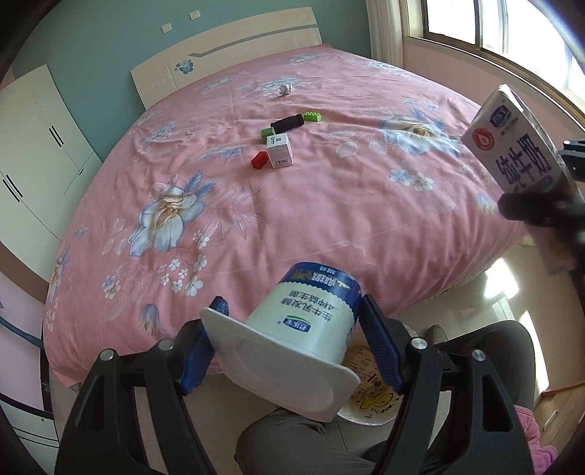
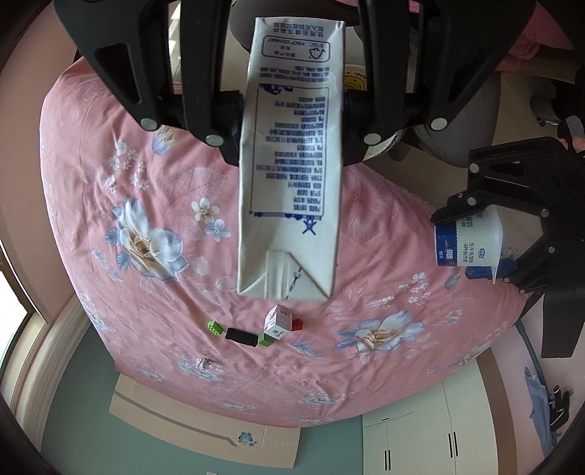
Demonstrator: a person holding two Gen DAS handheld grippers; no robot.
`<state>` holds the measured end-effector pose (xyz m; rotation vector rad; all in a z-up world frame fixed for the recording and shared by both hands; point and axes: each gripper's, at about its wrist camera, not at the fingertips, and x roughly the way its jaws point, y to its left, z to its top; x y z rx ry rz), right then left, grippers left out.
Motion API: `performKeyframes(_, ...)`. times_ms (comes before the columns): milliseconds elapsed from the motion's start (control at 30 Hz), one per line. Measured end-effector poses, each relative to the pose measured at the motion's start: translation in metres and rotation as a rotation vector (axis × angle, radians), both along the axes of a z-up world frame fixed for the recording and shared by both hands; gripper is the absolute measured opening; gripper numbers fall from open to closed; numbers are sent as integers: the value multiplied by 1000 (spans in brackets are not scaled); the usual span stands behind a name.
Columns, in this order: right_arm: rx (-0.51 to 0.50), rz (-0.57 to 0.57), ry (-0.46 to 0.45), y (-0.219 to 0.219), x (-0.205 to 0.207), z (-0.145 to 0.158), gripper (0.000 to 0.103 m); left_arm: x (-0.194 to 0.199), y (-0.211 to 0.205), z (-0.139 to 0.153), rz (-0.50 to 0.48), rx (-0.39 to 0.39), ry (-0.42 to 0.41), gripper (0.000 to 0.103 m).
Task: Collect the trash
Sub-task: 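Carry the yogurt cup and milk carton in both tools over the trash bin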
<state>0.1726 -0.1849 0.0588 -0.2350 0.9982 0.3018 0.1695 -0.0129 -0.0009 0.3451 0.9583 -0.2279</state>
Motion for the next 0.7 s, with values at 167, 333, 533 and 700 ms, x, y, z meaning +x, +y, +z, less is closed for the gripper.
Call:
performKeyframes(167, 7, 4, 90, 5, 4, -55, 37, -1, -7, -59, 8, 13, 120, 75)
performKeyframes(333, -1, 16, 190, 11, 1, -111, 37, -6, -12, -111, 12, 44, 224, 75)
performKeyframes(533, 9, 31, 306, 19, -7, -177, 37, -10, -17, -158, 21, 67, 321, 75)
performKeyframes(700, 20, 30, 409, 23, -15, -231, 37, -13, -23, -198, 23, 87, 402, 75)
